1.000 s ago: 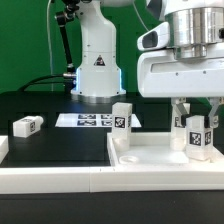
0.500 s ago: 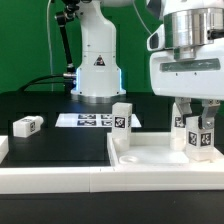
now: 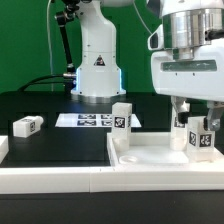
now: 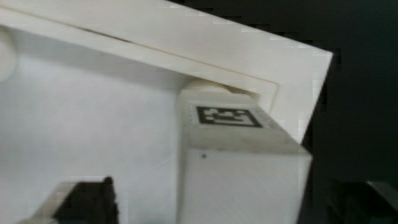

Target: Assemble square table

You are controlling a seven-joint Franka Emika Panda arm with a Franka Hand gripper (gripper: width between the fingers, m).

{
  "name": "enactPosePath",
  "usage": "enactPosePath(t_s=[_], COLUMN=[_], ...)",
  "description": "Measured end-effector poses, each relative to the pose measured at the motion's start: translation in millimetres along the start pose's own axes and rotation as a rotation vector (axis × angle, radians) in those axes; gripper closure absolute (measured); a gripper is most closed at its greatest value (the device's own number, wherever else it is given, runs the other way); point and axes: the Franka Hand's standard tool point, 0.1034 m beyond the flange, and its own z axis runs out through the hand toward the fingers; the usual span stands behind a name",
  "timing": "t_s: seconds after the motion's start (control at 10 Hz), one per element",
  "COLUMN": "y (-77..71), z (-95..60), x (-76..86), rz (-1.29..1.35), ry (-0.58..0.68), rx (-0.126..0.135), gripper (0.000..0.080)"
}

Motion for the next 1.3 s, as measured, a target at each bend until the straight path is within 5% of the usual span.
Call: enactPosePath(t_s=[0.2, 0.4, 1.3], y=[-5.2, -13.1, -7.1], z=[-4.3, -6.1, 4.4], x=[0.2, 2.0, -2.2], rz=[-0.208, -0.387, -0.998], ry=[-0.009, 0.005, 0.019], rx=[-0.008, 0.018, 0.002], gripper=[0.0162, 0.0151, 0.0151])
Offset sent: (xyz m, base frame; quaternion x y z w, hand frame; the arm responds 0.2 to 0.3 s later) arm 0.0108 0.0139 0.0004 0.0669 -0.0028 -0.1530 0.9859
